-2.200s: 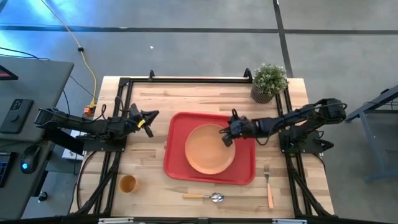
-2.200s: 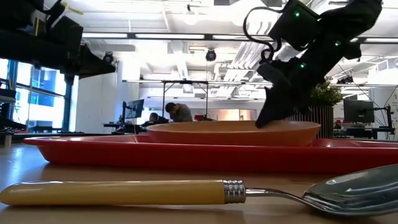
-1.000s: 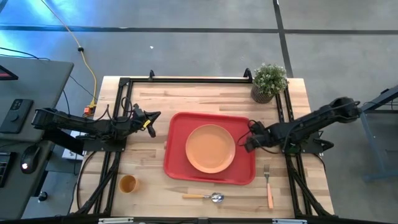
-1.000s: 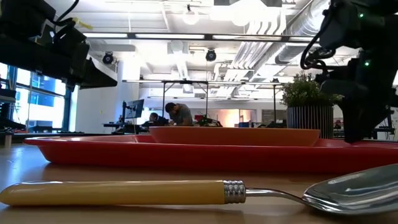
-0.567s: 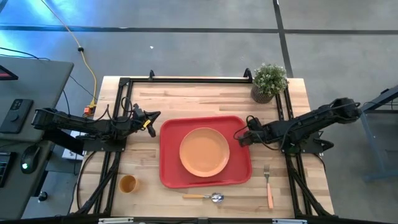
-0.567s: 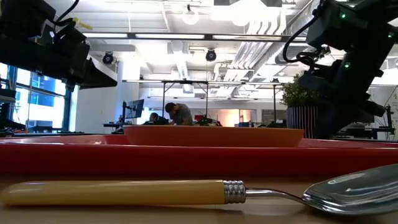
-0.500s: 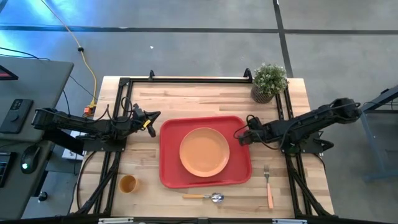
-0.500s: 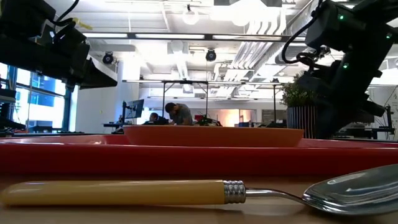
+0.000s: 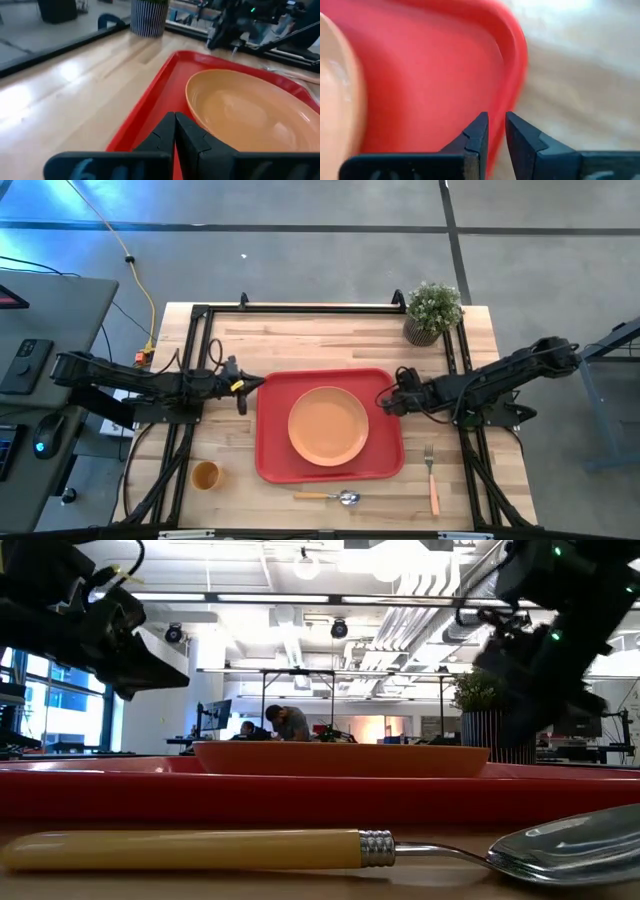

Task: Pick and place plate/cup/fork/spoon on tray
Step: Adjust the red serving tray

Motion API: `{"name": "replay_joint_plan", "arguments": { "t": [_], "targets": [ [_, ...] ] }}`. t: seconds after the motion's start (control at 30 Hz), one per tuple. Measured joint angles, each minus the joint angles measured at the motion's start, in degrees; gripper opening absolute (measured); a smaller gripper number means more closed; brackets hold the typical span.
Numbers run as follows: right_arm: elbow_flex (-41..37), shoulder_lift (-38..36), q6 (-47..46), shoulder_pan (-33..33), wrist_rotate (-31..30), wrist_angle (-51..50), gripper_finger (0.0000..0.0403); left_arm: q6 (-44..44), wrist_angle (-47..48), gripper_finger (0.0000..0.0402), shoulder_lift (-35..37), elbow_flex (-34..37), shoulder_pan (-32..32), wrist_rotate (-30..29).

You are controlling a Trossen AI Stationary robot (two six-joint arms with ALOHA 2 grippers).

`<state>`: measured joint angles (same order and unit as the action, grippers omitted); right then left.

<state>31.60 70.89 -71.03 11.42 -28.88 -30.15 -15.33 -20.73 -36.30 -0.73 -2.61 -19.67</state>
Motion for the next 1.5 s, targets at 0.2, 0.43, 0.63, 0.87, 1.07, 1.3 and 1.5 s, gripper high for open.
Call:
{"name": "replay_joint_plan", "arguments": {
  "t": [0.2,0.43,0.63,0.87,1.07,1.3,1.5],
  "targets": [
    [1.42,0.54,24.24,-1.74,-10.45,14.23,0.0053,-2.94,-0.18,0.0000,-2.93,0.00,0.00,-3.20],
    [1.32,9.03,41.44,-11.51,2.87,32.97,0.0012,-4.12,-4.98,0.0000,-3.14,0.00,0.02,-4.16],
    [1.32,17.54,43.83,-17.60,12.13,39.58,0.0003,-4.11,-5.89,0.0000,-3.16,0.00,-0.11,-3.07],
    [1.62,21.99,36.24,-18.43,10.66,33.84,0.0001,-3.62,-5.88,0.0000,-3.19,0.00,-0.07,-3.35],
    [1.49,20.29,28.39,-15.43,4.06,25.50,0.0000,-2.52,-5.77,0.0000,-3.19,0.00,-0.02,-3.85],
    [1.46,19.76,18.84,-13.74,2.53,22.60,0.0000,-2.43,-5.27,0.0000,-3.19,0.00,-0.04,-3.93],
    [1.28,19.31,15.57,-9.76,-2.37,19.82,0.0000,-2.86,-4.62,0.0000,-3.19,0.00,-0.04,-4.00]
  ]
}}
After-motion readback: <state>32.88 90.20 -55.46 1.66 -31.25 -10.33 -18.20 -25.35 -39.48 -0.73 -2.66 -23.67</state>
